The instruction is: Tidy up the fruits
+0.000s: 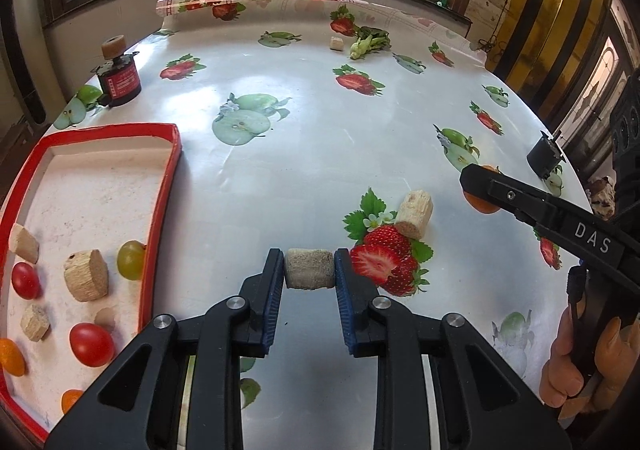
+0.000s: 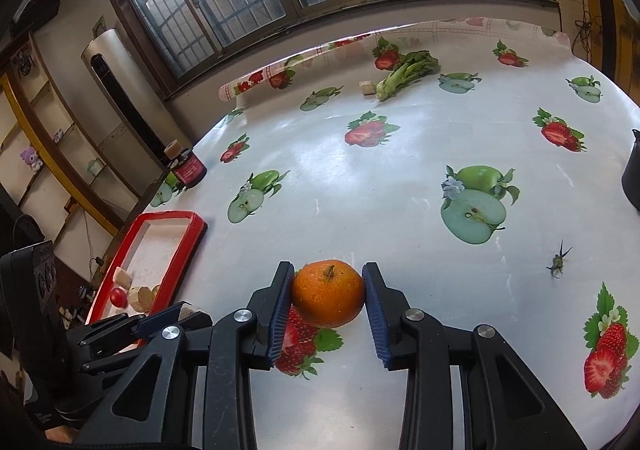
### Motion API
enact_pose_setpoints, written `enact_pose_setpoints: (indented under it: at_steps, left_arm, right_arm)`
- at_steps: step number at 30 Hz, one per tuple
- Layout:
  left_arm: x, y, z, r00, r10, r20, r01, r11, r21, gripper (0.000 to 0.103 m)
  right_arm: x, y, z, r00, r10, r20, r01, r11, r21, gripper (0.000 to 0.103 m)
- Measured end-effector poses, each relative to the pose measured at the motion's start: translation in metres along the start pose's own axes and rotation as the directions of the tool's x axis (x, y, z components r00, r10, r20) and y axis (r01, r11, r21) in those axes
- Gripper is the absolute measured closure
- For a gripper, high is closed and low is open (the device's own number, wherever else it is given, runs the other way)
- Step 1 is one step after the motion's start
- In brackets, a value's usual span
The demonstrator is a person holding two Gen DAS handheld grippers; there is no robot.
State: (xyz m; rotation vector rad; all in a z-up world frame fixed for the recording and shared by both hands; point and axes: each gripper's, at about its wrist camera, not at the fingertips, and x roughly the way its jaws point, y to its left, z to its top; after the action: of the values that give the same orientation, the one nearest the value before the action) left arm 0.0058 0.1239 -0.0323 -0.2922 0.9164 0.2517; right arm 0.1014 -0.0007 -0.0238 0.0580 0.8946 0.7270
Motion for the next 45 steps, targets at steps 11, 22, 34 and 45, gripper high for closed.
enact_pose_setpoints:
  at_steps: [11,22,34,45]
  left_arm:
    - [-0.020,0.029,-0.008,0.999,0.034,0.026,-0.033,0.998,-0.049,0.080]
    - [-0.032,0.064,-0.012,0.997,0.065,0.047,-0.060,0.993,-0.104,0.080]
    - [-0.040,0.097,-0.014,0.995,0.088,0.056,-0.078,0.984,-0.160,0.080]
    - [-0.043,0.121,-0.014,0.992,0.116,0.057,-0.103,0.976,-0.189,0.080]
  right_arm:
    - [0.004,0.034,-0.006,0.999,0.029,-0.016,-0.030,0.998,-0.054,0.067]
    - [0.019,0.075,-0.011,0.997,0.060,-0.049,-0.066,0.991,-0.116,0.067]
    - [0.035,0.117,-0.011,0.993,0.085,-0.080,-0.098,0.979,-0.179,0.067]
    - [0.048,0.142,-0.012,0.990,0.101,-0.101,-0.121,0.970,-0.211,0.066]
